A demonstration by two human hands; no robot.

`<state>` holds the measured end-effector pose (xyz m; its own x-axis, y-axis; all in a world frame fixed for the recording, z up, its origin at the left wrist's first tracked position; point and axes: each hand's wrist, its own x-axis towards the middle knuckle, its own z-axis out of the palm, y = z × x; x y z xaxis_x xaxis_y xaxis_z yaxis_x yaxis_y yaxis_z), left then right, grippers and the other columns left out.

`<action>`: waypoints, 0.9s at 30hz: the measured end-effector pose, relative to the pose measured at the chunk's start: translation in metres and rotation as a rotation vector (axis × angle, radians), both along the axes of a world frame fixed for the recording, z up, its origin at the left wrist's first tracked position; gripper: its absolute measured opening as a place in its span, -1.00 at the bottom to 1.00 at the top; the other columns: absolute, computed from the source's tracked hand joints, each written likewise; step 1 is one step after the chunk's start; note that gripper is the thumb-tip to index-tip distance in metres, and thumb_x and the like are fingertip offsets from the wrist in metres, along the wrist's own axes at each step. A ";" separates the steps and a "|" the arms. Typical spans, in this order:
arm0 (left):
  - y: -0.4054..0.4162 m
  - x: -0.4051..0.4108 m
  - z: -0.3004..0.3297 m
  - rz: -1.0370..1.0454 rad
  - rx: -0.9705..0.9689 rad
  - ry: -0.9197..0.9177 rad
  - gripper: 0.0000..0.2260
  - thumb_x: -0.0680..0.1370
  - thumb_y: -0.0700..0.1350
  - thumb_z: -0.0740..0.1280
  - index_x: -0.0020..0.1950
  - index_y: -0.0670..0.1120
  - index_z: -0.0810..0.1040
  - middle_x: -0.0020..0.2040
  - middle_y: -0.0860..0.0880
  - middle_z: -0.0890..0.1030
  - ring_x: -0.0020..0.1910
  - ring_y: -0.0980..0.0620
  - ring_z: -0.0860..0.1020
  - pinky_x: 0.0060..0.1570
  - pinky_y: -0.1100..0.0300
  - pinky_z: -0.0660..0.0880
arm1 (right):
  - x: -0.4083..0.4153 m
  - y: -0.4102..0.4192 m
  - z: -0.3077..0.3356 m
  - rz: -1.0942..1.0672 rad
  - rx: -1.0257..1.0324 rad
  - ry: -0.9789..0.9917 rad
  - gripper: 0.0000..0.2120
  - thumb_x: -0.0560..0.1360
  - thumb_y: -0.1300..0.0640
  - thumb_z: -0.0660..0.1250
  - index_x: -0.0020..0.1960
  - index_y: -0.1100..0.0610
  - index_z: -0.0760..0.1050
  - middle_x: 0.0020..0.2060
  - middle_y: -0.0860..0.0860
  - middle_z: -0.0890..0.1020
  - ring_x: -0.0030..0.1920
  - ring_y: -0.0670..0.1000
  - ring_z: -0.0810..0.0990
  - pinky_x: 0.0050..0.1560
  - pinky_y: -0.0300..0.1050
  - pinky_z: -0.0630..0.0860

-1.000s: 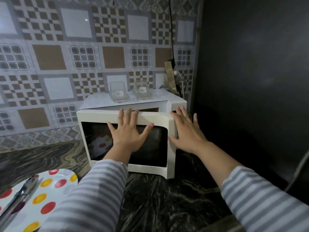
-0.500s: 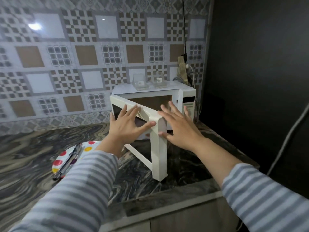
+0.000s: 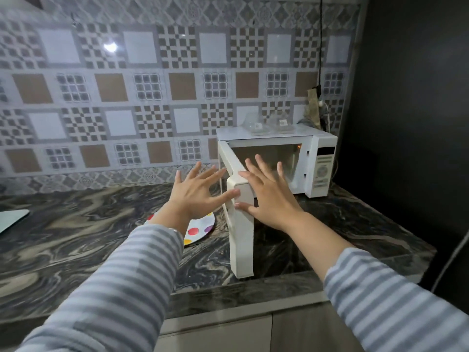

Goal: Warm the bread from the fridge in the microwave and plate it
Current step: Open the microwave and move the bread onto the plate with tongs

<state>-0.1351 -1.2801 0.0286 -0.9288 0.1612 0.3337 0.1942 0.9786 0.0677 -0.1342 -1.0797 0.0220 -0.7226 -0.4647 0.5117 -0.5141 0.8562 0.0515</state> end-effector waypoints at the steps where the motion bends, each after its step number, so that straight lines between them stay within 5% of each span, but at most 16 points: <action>1: -0.008 0.002 0.000 0.003 -0.005 0.000 -0.10 0.23 0.62 -0.28 0.52 0.30 -0.02 0.56 0.17 0.03 0.55 0.02 -0.15 0.44 -0.30 -0.21 | 0.003 -0.009 0.000 -0.008 -0.007 0.002 -0.27 0.50 -0.31 0.18 0.54 0.00 0.09 0.57 -0.01 -0.04 0.54 -0.01 -0.27 0.46 0.23 -0.32; 12: -0.083 0.023 -0.001 0.014 0.047 -0.062 -0.32 0.46 0.45 -0.19 0.54 0.23 0.02 0.57 0.11 0.04 0.55 0.04 -0.14 0.46 -0.24 -0.21 | 0.037 -0.093 0.000 -0.071 0.039 0.156 -0.33 0.54 -0.17 0.13 0.55 0.07 0.08 0.56 0.08 -0.02 0.55 0.06 -0.22 0.46 0.26 -0.33; 18: -0.144 0.027 -0.033 0.160 0.135 -0.159 -0.39 0.54 0.37 -0.15 0.54 0.18 0.11 0.57 0.10 0.07 0.55 0.02 -0.09 0.43 -0.27 -0.13 | 0.037 -0.161 -0.019 0.073 0.195 0.184 -0.48 0.54 0.02 0.19 0.47 0.14 0.28 0.54 0.17 0.09 0.55 0.15 -0.11 0.45 0.16 -0.32; 22: -0.167 0.021 -0.070 0.212 0.182 -0.236 -0.42 0.56 0.34 -0.12 0.54 0.16 0.10 0.57 0.09 0.06 0.55 0.02 -0.09 0.44 -0.25 -0.10 | 0.021 -0.191 -0.058 0.026 0.287 -0.058 -0.45 0.56 -0.01 0.15 0.51 0.11 0.17 0.55 0.16 0.00 0.55 0.17 -0.17 0.48 0.17 -0.24; 27: -0.190 -0.003 -0.118 0.264 0.257 -0.297 -0.43 0.57 0.32 -0.06 0.54 0.13 0.12 0.57 0.08 0.08 0.55 0.02 -0.06 0.46 -0.24 -0.06 | -0.021 -0.209 -0.117 -0.082 0.165 -0.449 -0.45 0.59 -0.11 0.11 0.53 0.00 0.11 0.56 0.11 -0.03 0.54 0.19 -0.18 0.48 0.23 -0.18</action>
<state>-0.1377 -1.4698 -0.0891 -0.9882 -0.1463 0.0453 -0.1235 0.9361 0.3292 -0.1551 -1.2883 -0.0954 -0.8927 -0.4459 0.0652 -0.4480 0.8938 -0.0212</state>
